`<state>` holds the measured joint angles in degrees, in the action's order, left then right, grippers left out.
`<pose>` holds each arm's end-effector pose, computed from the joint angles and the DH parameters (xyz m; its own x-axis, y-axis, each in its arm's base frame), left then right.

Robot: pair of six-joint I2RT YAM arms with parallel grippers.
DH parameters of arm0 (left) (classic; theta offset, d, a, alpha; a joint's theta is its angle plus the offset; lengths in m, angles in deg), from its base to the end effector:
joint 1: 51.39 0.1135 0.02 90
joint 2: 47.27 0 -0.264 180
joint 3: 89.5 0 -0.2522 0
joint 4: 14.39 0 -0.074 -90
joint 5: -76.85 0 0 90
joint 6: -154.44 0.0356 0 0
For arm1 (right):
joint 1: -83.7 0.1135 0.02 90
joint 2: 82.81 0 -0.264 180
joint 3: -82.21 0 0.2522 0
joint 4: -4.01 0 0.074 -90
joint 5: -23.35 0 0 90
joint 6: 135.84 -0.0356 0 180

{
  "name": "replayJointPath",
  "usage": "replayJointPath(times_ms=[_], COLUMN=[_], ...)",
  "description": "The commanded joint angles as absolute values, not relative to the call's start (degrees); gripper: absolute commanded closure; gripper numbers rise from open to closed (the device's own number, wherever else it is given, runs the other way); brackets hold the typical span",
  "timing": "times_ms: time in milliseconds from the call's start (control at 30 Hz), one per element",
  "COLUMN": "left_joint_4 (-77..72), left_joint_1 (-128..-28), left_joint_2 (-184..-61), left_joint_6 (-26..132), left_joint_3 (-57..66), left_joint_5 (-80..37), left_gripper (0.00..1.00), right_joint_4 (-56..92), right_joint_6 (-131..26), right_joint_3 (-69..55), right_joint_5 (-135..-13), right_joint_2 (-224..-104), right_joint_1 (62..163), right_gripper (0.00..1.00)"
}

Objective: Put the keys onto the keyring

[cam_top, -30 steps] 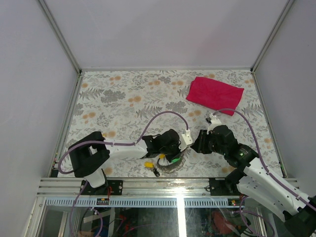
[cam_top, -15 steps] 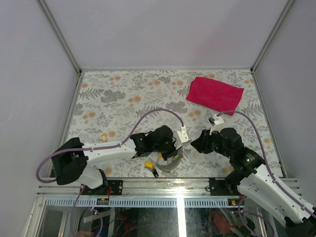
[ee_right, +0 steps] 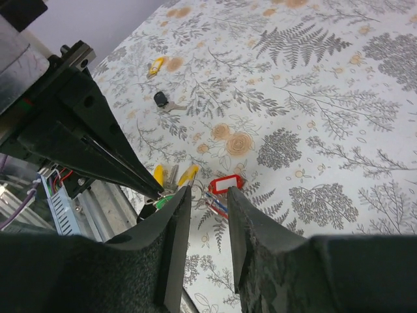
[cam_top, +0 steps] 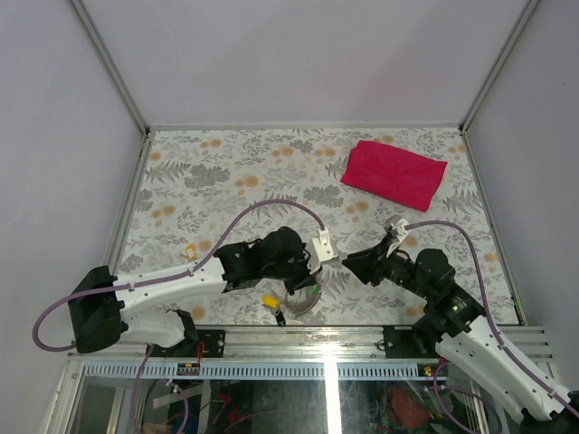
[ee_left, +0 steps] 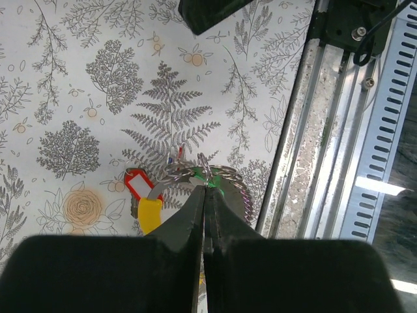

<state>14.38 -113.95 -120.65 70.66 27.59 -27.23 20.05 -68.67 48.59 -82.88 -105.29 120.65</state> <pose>0.1198 -0.2494 0.2520 -0.1871 0.5884 -0.7866 0.9737 0.2173 -0.0691 0.0989 0.0869 0.2539 -0.3732 0.1854 -0.9090 -0.7106 0.5728 0.4086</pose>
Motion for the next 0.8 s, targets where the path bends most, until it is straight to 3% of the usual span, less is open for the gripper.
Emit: replayJointPath(times_ms=[0, 200, 567, 767], left_joint_4=[16.1, 19.3, 25.1, 27.2], left_joint_1=[-113.6, -113.6, -113.6, -113.6], left_joint_2=[-118.4, -116.7, -109.6, -106.1], left_joint_6=[71.6, 72.5, 73.2, 73.1], left_joint_3=[25.9, 24.8, 25.0, 24.7], left_joint_5=[-29.4, -30.2, -29.5, -30.3], left_gripper=[1.0, 1.0, 1.0, 1.0], right_joint_4=[8.6, -9.8, -9.2, -4.8], right_joint_6=[-66.5, -61.8, -51.5, -41.6], right_joint_3=[51.7, 58.9, 55.0, 53.9], right_joint_5=[-87.9, -96.2, -107.2, -103.2], right_joint_2=[-106.1, -107.5, -113.8, -115.5], right_joint_1=[120.3, 120.3, 121.2, 128.4], right_gripper=[0.64, 0.62, 0.63, 0.63])
